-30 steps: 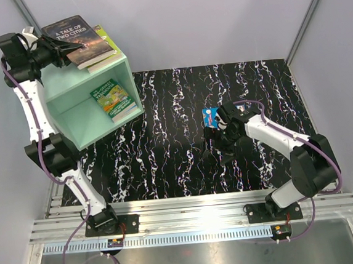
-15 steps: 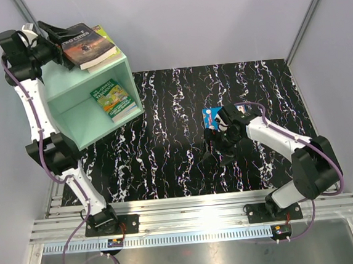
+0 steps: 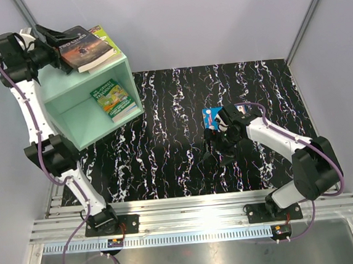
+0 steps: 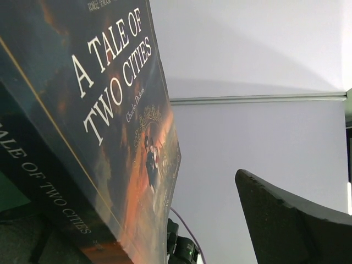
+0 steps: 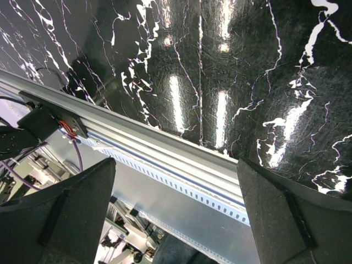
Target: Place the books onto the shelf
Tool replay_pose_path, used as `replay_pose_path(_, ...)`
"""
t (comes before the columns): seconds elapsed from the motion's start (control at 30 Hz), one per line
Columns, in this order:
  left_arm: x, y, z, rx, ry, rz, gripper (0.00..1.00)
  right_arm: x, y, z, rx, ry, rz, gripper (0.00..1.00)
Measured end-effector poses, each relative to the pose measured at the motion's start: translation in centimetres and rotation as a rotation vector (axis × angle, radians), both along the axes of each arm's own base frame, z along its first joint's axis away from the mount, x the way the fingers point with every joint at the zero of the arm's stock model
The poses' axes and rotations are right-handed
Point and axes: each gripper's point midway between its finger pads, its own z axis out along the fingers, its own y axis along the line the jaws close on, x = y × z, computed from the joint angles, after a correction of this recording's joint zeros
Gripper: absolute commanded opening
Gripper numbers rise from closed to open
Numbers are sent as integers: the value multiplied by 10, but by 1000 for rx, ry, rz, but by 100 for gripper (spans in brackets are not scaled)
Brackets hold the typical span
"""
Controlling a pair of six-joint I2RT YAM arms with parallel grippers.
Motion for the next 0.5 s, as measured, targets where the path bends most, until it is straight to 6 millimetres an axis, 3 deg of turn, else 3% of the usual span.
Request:
replay_pose_path(0.13,-12,8,-3,19,32,22,99,0,0,0,0,-4,6,98)
replay_pose_path(0.3,-26,26,-23,80,119,82,99,0,-1,0,0,-10,17,98)
replay_pose_path(0.5,-42,29,-31,189,143,103,99,-1,0,-2,10,-1,31,98)
